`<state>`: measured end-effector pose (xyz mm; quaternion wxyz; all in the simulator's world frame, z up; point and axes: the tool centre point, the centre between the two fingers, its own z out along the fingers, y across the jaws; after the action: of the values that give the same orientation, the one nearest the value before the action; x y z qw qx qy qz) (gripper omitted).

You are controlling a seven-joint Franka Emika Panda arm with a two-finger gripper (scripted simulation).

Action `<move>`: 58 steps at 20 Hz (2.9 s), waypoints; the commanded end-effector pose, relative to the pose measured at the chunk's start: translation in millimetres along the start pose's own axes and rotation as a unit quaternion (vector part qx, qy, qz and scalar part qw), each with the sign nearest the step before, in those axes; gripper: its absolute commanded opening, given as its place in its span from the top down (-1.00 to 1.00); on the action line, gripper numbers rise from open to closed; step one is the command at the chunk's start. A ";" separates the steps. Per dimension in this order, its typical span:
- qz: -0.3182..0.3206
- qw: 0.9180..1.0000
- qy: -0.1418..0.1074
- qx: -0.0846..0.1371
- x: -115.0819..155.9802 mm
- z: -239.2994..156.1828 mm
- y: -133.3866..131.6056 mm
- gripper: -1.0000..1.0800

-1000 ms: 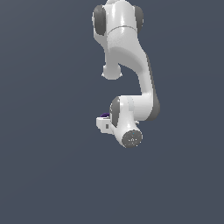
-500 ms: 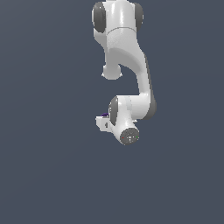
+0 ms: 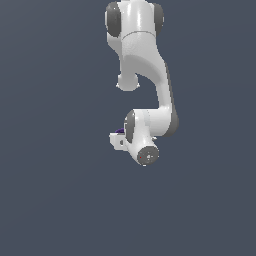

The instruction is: Pick up the object and move it to a goal position.

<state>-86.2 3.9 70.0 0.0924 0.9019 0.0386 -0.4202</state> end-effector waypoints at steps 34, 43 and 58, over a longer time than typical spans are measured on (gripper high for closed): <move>0.148 0.937 0.315 0.025 -48.7 -124.3 -91.9 1.00; 0.195 0.888 0.415 0.032 -75.4 -158.0 -126.7 1.00; 0.250 0.809 0.531 0.036 -111.5 -191.6 -172.8 1.00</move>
<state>-39.2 207.3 248.2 0.1267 0.9685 -0.1560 0.1468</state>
